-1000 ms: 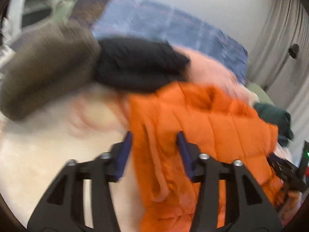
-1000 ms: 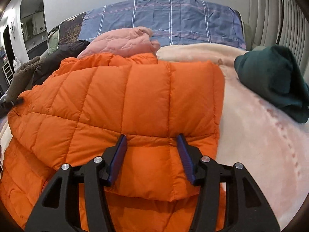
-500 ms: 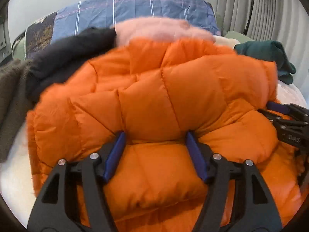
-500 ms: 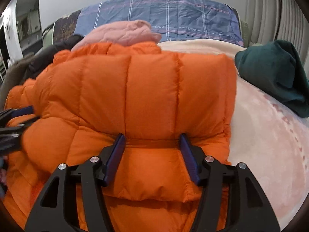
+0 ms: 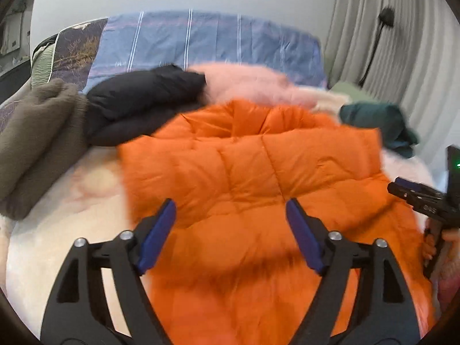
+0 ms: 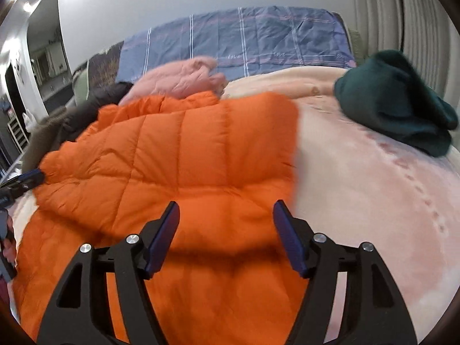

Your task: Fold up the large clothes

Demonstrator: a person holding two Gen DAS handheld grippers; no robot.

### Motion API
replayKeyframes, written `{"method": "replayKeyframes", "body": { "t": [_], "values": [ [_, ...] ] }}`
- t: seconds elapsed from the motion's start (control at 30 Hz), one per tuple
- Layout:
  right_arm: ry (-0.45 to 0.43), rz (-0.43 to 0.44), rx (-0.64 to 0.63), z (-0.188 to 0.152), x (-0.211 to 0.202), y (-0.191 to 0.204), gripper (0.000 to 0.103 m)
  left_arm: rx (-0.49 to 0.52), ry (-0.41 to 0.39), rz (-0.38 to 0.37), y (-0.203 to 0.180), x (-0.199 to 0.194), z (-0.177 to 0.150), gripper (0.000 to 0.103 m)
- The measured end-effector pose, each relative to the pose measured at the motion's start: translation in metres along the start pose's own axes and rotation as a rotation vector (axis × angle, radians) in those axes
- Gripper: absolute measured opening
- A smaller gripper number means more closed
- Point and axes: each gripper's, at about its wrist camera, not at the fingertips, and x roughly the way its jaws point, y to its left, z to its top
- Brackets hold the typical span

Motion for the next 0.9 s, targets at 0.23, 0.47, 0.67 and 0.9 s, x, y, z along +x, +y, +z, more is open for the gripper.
{"method": "replayKeyframes", "body": {
  "t": [0.23,0.47,0.67,0.9],
  "values": [
    [0.09,0.037,0.083,-0.049,-0.04,-0.05,0.068,-0.015,0.15,-0.055,0.035,-0.036,-0.068,0.082],
    [0.159,0.189,0.183,-0.1,-0.062,-0.063,0.059,-0.006,0.238,-0.16,0.034,-0.06,-0.13,0.081],
    [0.177,0.312,0.171,-0.128,-0.1,-0.056,0.058,-0.055,0.239,-0.263,0.031,-0.098,-0.157,0.081],
    [0.226,0.374,0.147,-0.16,-0.142,-0.048,0.058,0.014,0.226,-0.238,0.007,-0.136,-0.184,0.08]
  ]
}}
